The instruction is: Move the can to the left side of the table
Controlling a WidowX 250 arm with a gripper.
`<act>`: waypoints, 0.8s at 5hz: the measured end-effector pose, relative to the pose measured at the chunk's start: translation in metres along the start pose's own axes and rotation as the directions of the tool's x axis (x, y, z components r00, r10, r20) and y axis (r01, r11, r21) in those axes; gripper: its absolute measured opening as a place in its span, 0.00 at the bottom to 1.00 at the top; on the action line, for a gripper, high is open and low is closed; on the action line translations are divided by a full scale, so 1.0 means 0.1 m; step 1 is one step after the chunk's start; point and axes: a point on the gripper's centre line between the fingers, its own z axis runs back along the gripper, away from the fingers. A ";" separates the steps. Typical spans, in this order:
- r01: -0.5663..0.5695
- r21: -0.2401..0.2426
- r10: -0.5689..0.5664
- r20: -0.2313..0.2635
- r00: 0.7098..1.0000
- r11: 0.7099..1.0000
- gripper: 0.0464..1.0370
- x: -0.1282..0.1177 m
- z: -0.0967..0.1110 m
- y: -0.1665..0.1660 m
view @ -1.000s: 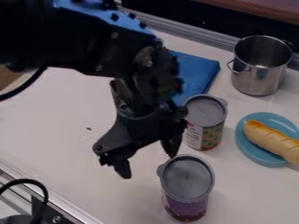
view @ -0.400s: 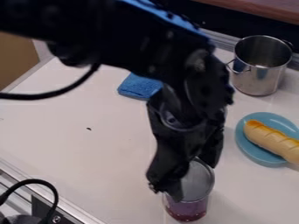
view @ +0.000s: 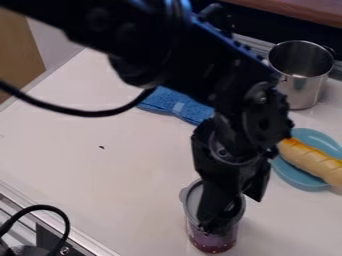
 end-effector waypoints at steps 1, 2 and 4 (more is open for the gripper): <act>-0.030 0.013 0.030 -0.033 0.999 0.999 0.96 -0.06 0.02 -0.01; -0.040 0.003 0.040 -0.037 0.999 0.999 0.96 -0.07 -0.02 -0.03; -0.087 0.015 0.087 0.013 0.996 0.996 0.96 -0.02 -0.22 -0.06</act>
